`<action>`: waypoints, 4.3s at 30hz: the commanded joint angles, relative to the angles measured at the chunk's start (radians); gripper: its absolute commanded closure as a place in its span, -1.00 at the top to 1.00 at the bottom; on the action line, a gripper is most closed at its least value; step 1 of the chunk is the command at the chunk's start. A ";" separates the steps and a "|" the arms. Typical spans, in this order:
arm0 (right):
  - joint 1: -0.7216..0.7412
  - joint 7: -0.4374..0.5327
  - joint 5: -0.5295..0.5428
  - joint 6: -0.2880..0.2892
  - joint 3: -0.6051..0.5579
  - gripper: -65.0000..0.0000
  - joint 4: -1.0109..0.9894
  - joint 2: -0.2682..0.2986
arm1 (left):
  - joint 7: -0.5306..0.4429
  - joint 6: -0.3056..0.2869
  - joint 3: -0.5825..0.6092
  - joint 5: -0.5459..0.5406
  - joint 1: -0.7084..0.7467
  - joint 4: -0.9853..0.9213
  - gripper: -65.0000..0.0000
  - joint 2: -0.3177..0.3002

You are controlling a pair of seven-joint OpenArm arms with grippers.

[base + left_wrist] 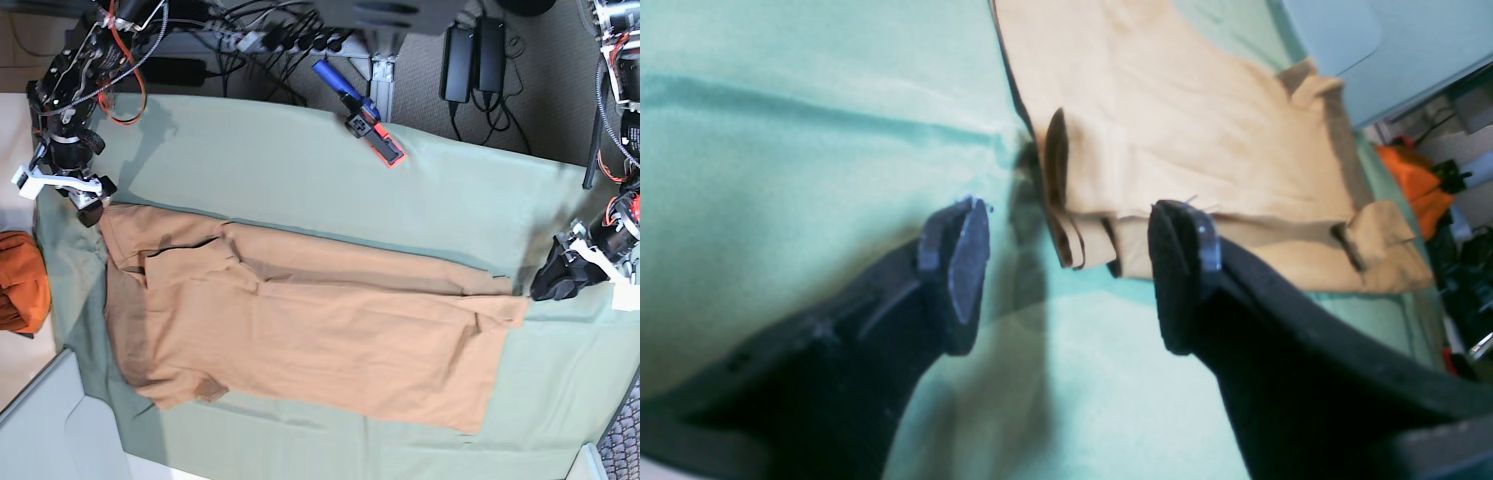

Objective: Fold the T-shirt properly
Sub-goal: 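Lift and fold the shirt side lengthwise toward its middle with both grippers, then lower the folded edge onto the shirt and open both grippers, then pull the shirt with both grippers to straighten it on the cloth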

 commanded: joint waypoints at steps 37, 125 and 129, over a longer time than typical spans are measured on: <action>0.084 0.014 0.082 0.096 -0.168 0.36 -0.106 -0.103 | -0.095 -0.016 0.050 0.088 -0.028 0.012 0.26 0.136; -0.349 -0.101 0.251 0.105 -0.167 -1.00 0.294 0.053 | 0.112 -0.016 0.040 0.021 0.291 0.377 -1.00 0.088; -0.391 -0.102 0.251 0.105 -0.167 -1.00 0.324 0.053 | 0.112 -0.016 0.013 0.010 0.343 0.429 -1.00 0.088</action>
